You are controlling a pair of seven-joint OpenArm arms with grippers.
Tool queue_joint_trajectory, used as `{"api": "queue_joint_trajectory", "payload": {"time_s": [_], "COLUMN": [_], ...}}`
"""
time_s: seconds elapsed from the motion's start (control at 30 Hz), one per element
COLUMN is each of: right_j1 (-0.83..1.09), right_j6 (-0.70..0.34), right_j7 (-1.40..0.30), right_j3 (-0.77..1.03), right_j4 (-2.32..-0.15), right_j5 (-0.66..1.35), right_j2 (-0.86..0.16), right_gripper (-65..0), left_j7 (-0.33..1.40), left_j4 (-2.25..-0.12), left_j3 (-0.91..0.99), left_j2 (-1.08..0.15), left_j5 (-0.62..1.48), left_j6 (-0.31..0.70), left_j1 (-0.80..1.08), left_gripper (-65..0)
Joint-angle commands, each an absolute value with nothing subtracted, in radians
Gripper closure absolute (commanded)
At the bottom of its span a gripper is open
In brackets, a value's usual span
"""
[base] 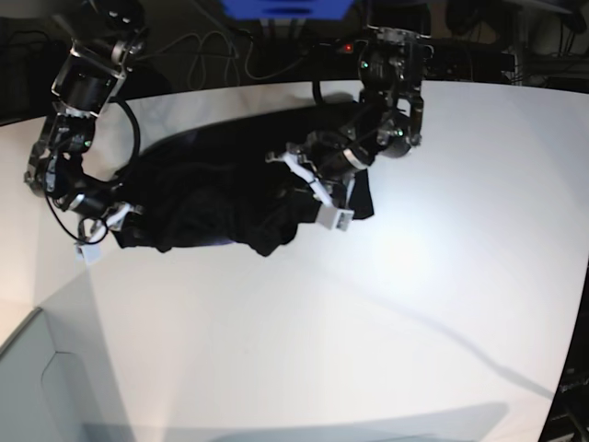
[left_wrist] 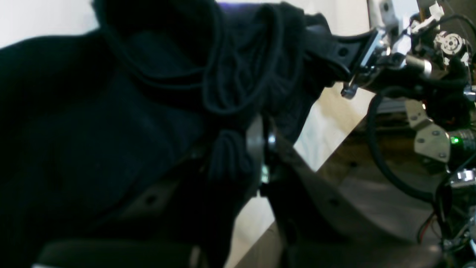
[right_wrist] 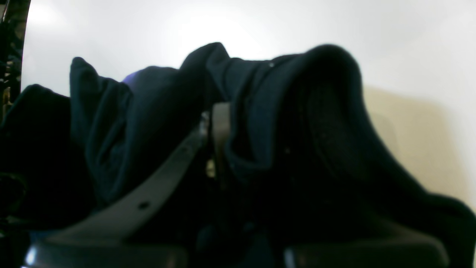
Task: Fold the T-shirt properly
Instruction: 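Carry the shirt end with the left gripper inward toward the right gripper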
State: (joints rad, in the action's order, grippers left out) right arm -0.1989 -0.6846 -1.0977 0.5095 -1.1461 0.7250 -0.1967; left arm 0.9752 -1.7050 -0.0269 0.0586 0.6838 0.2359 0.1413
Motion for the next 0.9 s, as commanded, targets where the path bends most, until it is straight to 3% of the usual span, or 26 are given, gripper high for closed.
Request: {"api": "queue_joint_trajectory", "payload": {"time_s": [0.0, 0.23, 0.33, 0.5, 0.6, 0.67, 0.87], "right_j1": [-0.219, -0.219, -0.219, -0.219, -0.220, -0.220, -0.220], "right_j6": [-0.698, -0.698, -0.698, -0.698, -0.698, -0.698, -0.698], "right_j7": [-1.084, -1.084, -1.084, -1.084, -1.084, -1.084, -1.084], "right_j3": [0.512, 0.513, 0.512, 0.513, 0.512, 0.512, 0.513], "right_j4": [-1.162, -1.164, -1.164, -1.164, -1.165, -1.165, -1.164], "right_j5": [0.748, 0.748, 0.748, 0.748, 0.748, 0.748, 0.748], "right_j2": [-0.208, -0.208, -0.209, -0.213, -0.213, -0.213, -0.213], "right_gripper": [-4.1, -4.1, -4.1, -4.1, -4.1, -4.1, -4.1], "left_j7": [0.958, 0.958, 0.958, 0.960, 0.961, 0.969, 0.981], "left_j4": [-1.712, -1.641, -1.639, -1.641, -1.649, -1.650, -1.575], "left_j3": [-0.028, -0.027, -0.027, -0.024, -0.021, -0.021, -0.030], "left_j2": [0.067, 0.079, 0.079, 0.079, 0.071, 0.065, -0.001], "left_j5": [0.710, 0.719, 0.719, 0.722, 0.800, 0.891, 1.162], "left_j6": [0.245, 0.245, 0.245, 0.251, 0.254, 0.254, 0.255], "left_j1": [0.122, 0.097, 0.099, 0.107, 0.099, 0.085, 0.044], "left_gripper": [-0.3, -3.6, -18.3, -50.4, -61.4, -64.2, -64.5]}}
